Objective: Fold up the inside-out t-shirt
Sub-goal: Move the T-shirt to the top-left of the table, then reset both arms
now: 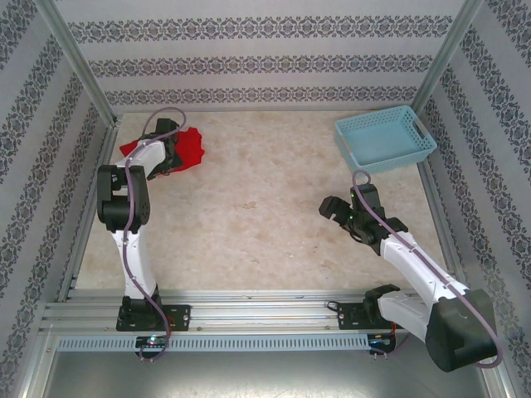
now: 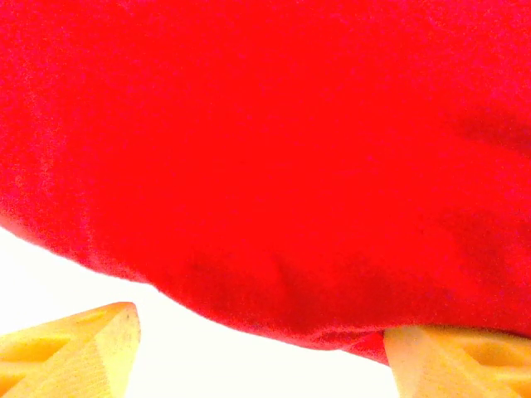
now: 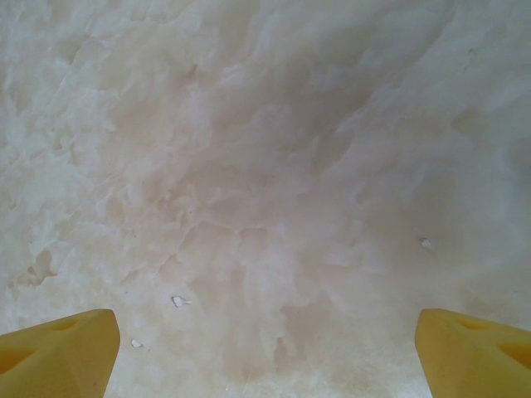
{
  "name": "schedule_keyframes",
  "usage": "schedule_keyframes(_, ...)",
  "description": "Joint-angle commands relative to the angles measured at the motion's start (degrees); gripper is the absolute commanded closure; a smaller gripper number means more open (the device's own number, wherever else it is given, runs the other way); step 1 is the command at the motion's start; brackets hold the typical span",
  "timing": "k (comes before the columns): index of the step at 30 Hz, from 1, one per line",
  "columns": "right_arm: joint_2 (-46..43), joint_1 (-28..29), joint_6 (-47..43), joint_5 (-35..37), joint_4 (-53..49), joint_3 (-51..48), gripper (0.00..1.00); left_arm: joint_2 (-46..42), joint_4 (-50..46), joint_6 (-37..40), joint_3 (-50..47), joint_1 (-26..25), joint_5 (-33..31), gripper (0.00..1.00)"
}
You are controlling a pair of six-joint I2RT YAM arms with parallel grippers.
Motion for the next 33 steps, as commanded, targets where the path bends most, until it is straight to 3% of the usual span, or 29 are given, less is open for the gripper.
schedule_keyframes(1, -1.12, -0.95, -1.44, 0.23, -1.73, -0.08, 0.08, 1.36, -5.29, 3.83, 3.31, 2.43, -3.13, 0.22)
schedule_keyframes(8, -0.62, -1.8, -1.63, -0.09, -1.91, 0.59, 0.08, -1.16, -4.59, 2.89, 2.82, 3.8, -2.11, 0.22)
schedule_keyframes(14, -0.51, -2.2, -3.31, 0.41, -3.77, 3.15, 0.08, -8.98, -0.55, 1.8, -4.72, 2.23, 1.16, 0.2)
schedule_keyframes(18, -0.29, -3.03, -6.23, 0.19, -5.28, 5.81, 0.07, -16.13, -2.64, 1.17, -8.79, -2.18, 0.1, 0.16)
schedule_keyframes(23, 0.24, -4.44, -12.97, 2.95, -10.3, 13.31, 0.03, -29.37, -0.84, 1.86, -15.19, -12.19, -7.87, 0.06)
schedule_keyframes(25, 0.09, -4.61, -15.37, 4.02, -11.5, 16.32, 0.02, -35.9, 4.09, 3.89, -19.82, -15.93, -12.71, 0.02)
schedule_keyframes(28, -0.9, -4.82, -17.67, 8.18, -11.95, 19.85, 0.02, -46.8, 19.08, 12.24, -31.53, -22.4, -23.96, 0.0)
schedule_keyframes(33, -4.15, -5.05, -19.79, 16.3, -9.0, 20.59, 0.02, -64.97, 50.23, 17.73, -56.59, -24.14, -25.39, 0.0)
